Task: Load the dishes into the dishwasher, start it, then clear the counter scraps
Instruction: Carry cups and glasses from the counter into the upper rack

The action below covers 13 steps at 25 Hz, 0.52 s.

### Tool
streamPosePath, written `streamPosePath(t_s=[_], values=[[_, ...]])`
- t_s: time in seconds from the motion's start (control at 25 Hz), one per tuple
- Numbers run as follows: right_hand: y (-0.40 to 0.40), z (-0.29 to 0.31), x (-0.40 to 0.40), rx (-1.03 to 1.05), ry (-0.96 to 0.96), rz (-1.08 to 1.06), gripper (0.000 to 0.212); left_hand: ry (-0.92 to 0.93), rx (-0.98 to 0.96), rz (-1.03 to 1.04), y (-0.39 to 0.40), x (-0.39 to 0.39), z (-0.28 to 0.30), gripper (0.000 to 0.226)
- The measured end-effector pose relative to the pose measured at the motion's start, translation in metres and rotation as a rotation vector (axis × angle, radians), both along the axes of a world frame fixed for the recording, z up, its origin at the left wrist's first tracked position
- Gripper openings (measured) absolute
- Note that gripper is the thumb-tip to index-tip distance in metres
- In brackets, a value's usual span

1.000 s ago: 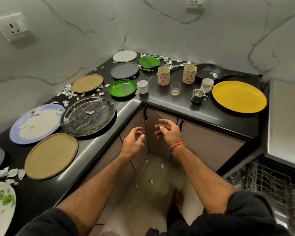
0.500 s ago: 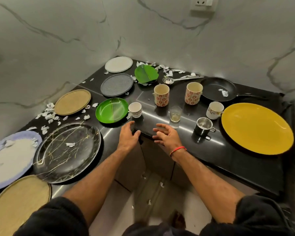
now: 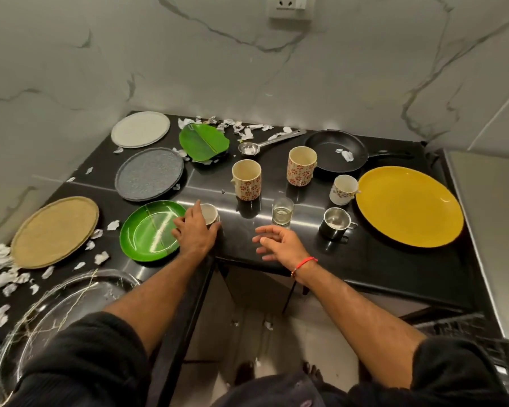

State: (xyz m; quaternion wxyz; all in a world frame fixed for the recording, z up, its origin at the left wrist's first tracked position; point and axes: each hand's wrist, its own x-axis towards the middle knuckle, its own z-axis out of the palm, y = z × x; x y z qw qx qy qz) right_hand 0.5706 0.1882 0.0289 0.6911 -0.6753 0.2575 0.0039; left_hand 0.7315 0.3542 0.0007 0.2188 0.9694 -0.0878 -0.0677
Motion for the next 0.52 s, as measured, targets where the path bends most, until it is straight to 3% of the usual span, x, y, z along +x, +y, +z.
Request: streamPosePath(t_s=[0.08,0.28,0.4,0.52], values=[[0.002,0.001,-0.006,0.003,-0.005,-0.05,0.024,-0.039,-0.062,-0.03,0.0,0.0,0.001,0.085],[0.008,0.0,-0.04,0.161,-0.068,-0.28,0.028,-0.031,-0.588,-0.308,-0.025,-0.053,0.013,0.092],[0.007,0.0,-0.076,0.429,-0.07,-0.471,0.042,0.057,-0.681,-0.576,-0.056,-0.11,0.011,0.085],[-0.001,-0.003,-0.125,0.571,-0.13,-0.606,0.051,0.136,-0.718,-0.756,-0.087,-0.167,0.01,0.083]])
